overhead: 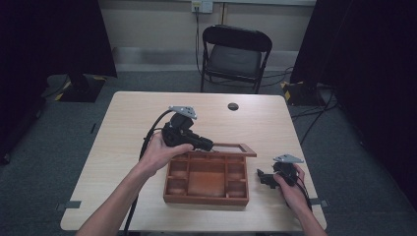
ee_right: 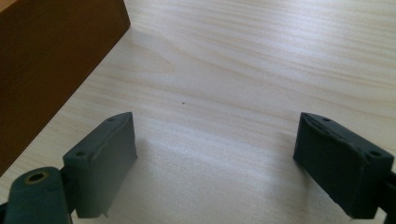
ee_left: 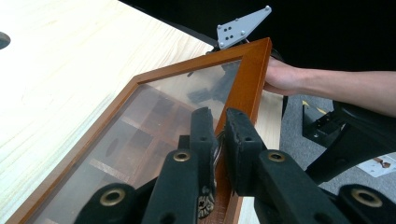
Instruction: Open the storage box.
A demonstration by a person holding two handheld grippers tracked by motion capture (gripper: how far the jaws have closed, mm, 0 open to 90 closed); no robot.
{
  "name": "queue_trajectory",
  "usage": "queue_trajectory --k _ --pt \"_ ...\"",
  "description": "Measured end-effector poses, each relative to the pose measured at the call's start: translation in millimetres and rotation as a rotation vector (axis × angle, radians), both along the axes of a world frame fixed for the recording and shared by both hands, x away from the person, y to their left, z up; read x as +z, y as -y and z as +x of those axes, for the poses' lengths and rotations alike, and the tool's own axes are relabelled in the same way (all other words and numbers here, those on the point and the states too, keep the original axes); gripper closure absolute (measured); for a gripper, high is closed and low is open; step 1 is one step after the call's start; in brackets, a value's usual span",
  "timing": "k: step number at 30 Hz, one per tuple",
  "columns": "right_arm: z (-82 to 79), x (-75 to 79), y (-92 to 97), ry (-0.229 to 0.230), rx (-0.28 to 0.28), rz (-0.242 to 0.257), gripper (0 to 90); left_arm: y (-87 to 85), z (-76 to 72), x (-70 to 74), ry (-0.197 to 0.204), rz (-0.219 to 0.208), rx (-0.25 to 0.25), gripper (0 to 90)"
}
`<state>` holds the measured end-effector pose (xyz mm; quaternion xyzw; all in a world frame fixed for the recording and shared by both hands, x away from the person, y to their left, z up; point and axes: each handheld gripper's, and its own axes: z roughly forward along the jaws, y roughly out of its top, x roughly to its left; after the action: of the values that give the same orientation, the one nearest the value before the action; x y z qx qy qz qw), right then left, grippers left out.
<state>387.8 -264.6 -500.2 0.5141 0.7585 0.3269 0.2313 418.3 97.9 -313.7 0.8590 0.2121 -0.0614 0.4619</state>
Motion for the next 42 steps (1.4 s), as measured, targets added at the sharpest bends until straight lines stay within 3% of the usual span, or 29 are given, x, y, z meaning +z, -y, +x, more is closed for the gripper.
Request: queue_trajectory --k 15,25,31,42 --pt "0.0 0.0 0.0 0.000 0.000 0.000 12.1 1.1 1.5 4.0 0.026 0.008 0.006 82.2" --pt "0.1 0.0 0.0 0.000 0.001 0.000 12.0 -0.2 4.4 5.6 0.029 -0.009 0.021 82.3" --pt "0.1 0.0 0.0 0.000 0.001 0.000 12.1 1.7 4.5 9.7 0.066 -0.004 0.046 82.5" --pt "0.1 0.0 0.0 0.000 0.001 0.000 12.0 1.7 8.3 11.9 0.070 -0.009 0.048 82.8"
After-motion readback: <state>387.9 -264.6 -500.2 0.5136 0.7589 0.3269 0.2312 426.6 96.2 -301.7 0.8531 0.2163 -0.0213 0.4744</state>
